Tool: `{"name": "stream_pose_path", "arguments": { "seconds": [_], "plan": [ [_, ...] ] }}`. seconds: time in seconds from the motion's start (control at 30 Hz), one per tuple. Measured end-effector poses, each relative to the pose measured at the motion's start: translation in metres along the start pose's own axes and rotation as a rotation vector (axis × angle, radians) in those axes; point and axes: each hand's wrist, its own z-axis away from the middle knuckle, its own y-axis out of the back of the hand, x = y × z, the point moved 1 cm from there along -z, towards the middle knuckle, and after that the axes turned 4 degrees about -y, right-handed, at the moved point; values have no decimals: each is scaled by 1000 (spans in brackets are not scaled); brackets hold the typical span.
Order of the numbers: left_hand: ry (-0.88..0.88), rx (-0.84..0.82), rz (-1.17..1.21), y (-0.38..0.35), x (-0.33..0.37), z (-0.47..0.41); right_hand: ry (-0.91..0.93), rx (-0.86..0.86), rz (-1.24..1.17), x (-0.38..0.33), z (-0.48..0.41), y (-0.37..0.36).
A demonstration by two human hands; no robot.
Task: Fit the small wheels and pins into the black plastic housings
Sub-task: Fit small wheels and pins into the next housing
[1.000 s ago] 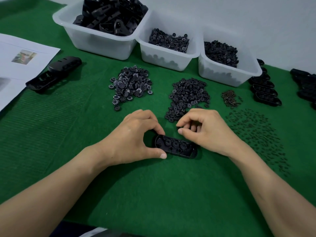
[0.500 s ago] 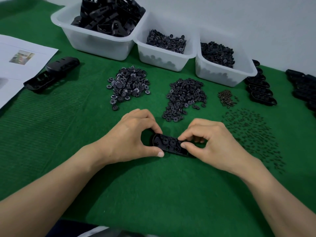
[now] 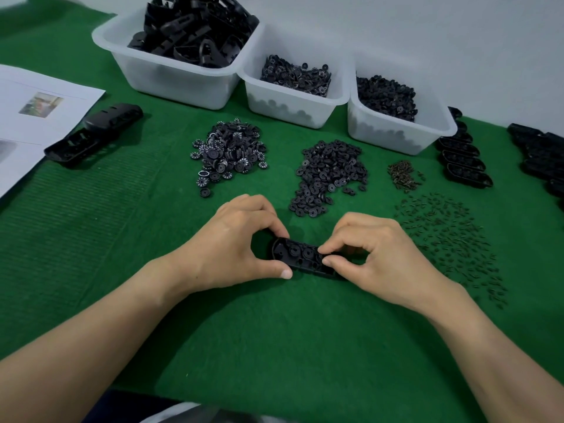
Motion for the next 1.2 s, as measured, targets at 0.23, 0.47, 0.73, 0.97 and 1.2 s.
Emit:
{"name": "stream_pose_path", "arguments": {
  "seconds": [0.23, 0.47, 0.73, 0.97, 1.2],
  "plan": [
    [-10, -9, -8, 1, 0, 0, -74, -4, -149, 4, 2, 5],
    [-16, -11, -9, 1, 2, 0, -67, -15, -169, 2, 4, 6],
    [-78, -95, -15, -7, 15, -4, -193, 200, -246, 37, 40, 40],
    [-186, -269, -10, -47, 61, -22, -331, 312, -290, 83, 95, 65],
    [-162, -230, -18, -101, 111, -41, -408, 384, -239, 108, 143, 84]
  ]
}}
